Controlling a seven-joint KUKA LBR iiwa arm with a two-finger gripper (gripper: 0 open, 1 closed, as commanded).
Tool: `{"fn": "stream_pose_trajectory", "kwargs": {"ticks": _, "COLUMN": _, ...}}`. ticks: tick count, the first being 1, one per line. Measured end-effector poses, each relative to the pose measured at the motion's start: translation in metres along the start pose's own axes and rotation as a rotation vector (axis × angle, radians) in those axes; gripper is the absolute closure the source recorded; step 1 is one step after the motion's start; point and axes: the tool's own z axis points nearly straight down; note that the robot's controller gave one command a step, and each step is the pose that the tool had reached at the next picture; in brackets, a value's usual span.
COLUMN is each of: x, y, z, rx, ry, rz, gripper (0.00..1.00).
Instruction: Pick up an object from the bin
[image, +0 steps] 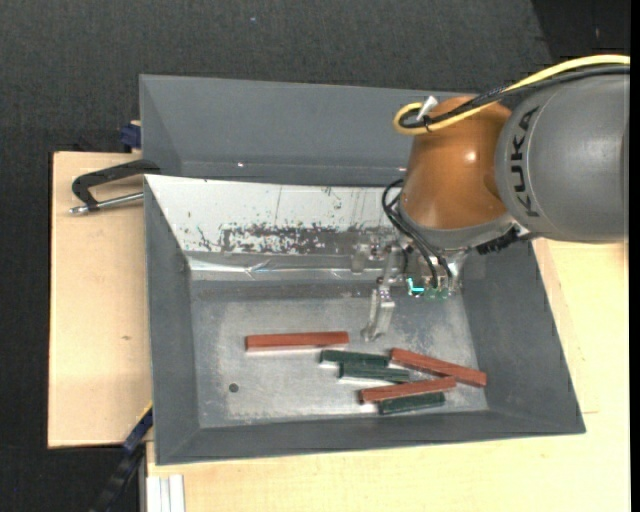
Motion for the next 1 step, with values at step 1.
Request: {"fn": "stream_pose_trajectory", "kwargs": {"ticks": 1, "x": -0.0018, "y": 0.0000, "z": -0.0035, "rx": 0.000, "ry": -0.007, "rz": 0.001, "gripper": 0.00}}
